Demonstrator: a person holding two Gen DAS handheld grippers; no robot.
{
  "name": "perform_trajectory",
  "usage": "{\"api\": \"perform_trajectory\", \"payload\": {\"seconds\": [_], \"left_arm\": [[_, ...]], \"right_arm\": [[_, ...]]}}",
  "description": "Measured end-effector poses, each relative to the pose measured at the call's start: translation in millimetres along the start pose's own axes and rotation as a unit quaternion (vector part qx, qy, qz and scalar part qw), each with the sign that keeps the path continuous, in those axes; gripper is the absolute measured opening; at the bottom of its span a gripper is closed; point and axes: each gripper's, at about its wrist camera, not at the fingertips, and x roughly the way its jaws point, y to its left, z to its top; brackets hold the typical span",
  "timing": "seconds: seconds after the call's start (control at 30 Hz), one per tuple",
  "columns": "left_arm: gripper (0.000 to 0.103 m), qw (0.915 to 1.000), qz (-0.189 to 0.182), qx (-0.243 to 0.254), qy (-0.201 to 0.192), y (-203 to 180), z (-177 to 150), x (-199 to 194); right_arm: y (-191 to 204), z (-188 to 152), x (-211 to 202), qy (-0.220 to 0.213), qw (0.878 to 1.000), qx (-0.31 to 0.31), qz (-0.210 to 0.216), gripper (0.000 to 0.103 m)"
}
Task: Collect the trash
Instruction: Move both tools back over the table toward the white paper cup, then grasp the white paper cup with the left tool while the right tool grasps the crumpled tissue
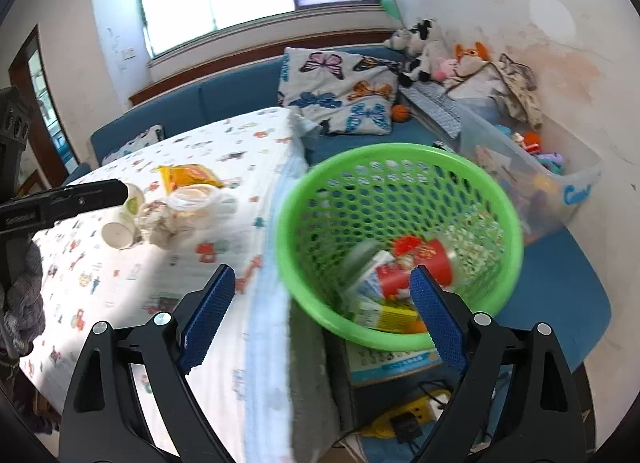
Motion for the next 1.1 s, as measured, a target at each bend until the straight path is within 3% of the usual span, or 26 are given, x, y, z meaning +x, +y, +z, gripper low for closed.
{"api": "perform_trajectory", "payload": {"seconds": [0.13,0.33,0.6,1.1], "left_arm": [[0.070,0.9972,0.061,-0.041,-0.012,38.0,0.7,-13.1],[0.080,0.9858,0.133,-0.102,-0.006,88.8,-0.8,-17.6],[0.081,0.9697,0.143,-0.196,0.024,135.2,-4.4,5.7],[0.085,0.9566,0.141,-0.247,0.066,161.1,-10.8,52.7]], "right_arm": [[17.0,3.8,5.5,0.002,1.000,-0.013,0.014,0.090],[40.2,9.3,17.2,0.007,0.999,-0.031,0.039,0.090],[63.4,10.3,33.7,0.021,0.997,-0.049,0.062,0.091],[83.5,17.3,65.6,0.044,0.993,-0.054,0.093,0.091]]}}
